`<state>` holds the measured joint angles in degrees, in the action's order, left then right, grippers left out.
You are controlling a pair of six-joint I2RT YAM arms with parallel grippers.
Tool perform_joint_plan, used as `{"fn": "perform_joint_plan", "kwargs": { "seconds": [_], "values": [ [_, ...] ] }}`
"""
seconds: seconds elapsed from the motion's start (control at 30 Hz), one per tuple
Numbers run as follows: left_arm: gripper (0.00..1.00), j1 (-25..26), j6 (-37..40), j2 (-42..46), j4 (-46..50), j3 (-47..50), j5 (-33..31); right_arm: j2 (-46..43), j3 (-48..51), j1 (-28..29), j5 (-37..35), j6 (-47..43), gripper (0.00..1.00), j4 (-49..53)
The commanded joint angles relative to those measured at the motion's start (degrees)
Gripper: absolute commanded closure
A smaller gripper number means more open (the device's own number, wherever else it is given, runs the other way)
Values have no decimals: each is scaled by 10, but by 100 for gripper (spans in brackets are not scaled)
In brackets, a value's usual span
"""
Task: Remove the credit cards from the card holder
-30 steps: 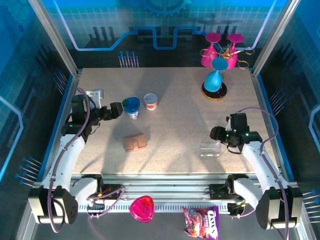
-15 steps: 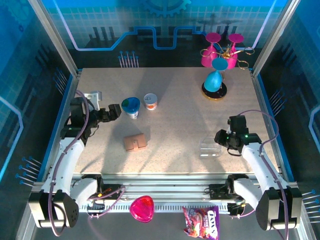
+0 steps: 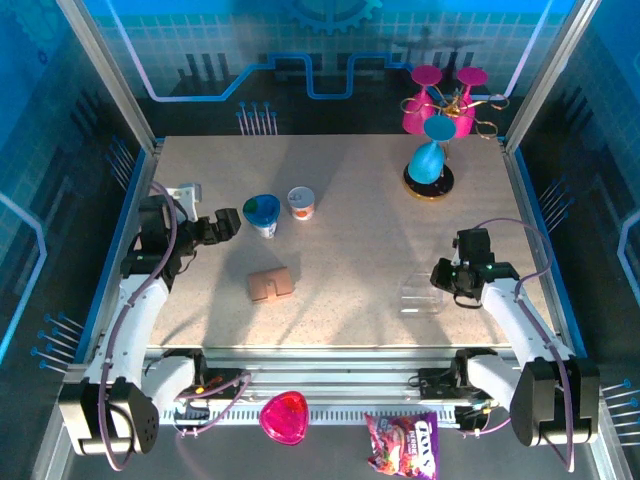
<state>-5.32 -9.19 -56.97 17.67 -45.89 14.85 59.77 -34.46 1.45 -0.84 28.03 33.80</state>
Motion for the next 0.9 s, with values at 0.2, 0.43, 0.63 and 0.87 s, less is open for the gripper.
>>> {"fn": "perform_joint_plan", "kwargs": {
  "seconds": [0.2,0.43,0.63,0.87],
  "values": [
    [1,-10,6,-3,5,-3,-10,-4,9,-7,15,-12,81,-1],
    [1,-11,-2,-2,4,1,-7,-2,13,-7,25,-10,83,-4],
    [1,-11,-14,-2,-4,3,-3,3,14,-7,31,-8,82,-6],
    [1,-11,-13,-1,-3,2,-4,0,17,-6,34,-6,87,-8]
  ]
}}
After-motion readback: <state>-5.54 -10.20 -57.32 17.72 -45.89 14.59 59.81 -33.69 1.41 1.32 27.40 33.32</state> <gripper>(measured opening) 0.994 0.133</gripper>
